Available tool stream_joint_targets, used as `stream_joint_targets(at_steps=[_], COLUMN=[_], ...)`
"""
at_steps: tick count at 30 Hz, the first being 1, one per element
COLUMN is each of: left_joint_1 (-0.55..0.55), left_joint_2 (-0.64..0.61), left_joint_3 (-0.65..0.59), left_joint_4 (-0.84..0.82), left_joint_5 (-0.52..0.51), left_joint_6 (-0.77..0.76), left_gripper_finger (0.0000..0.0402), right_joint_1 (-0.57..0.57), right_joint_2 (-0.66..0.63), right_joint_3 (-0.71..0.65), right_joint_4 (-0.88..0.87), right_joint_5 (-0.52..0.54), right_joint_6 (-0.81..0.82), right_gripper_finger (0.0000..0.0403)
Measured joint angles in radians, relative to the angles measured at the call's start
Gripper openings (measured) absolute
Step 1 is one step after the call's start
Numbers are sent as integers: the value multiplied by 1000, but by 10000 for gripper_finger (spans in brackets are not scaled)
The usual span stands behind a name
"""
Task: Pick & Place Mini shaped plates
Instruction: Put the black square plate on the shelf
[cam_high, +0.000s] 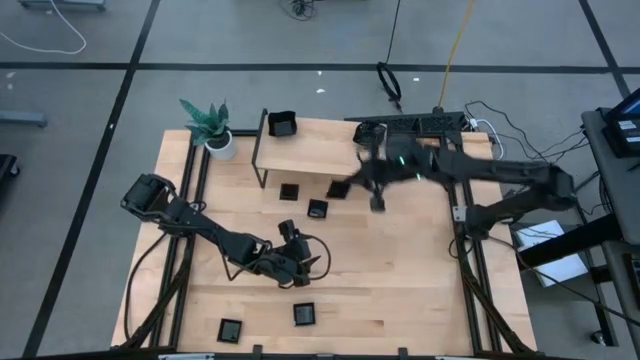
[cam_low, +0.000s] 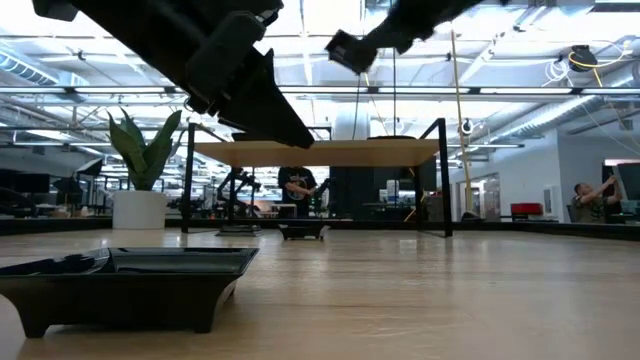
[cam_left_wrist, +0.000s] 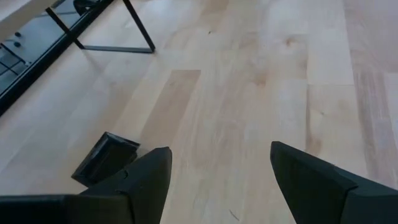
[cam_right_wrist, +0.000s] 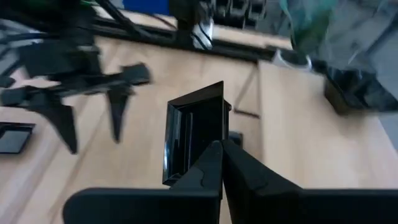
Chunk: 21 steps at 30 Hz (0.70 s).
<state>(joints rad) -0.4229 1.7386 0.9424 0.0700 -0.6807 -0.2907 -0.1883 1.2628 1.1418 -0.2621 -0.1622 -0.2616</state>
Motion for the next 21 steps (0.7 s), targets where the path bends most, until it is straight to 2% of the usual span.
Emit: stream_joint_targets(at_steps=[4,9,14,21], left_joint_1=[-5,-5,-5,-4], left_joint_2=[0,0,0,0], left_joint_3=[0,0,0,0], left_joint_4=[1,-1,-3,-7], left_joint_5=[0,0,0,1], left_joint_6=[0,0,-1,-3], left_gripper_finger=[273,273,273,273], right_joint_1=[-156,-281,-324,-330], right_joint_2=[132,273,340,356], right_joint_3=[170,261,262,258], right_joint_4=[-103,-180,-203,-182], right_joint_5=[-123,-157,-160,-157], right_joint_6=[-15,-15,-21,-46], right_gripper_finger=[0,0,0,0])
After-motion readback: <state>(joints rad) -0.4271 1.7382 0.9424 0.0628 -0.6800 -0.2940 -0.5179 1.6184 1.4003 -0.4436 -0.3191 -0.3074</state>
